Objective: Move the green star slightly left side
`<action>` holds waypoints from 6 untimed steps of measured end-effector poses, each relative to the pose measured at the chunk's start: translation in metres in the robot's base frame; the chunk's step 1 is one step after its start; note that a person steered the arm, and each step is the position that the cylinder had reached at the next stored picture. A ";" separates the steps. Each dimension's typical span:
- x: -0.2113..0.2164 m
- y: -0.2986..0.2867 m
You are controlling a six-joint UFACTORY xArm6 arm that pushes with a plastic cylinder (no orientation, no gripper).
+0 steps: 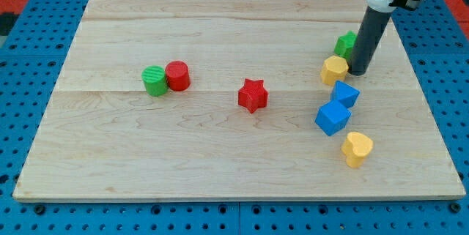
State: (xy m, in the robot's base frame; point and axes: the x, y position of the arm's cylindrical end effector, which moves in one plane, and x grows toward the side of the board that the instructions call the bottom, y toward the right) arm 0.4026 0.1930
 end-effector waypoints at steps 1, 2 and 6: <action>0.000 0.020; 0.004 0.045; -0.062 0.006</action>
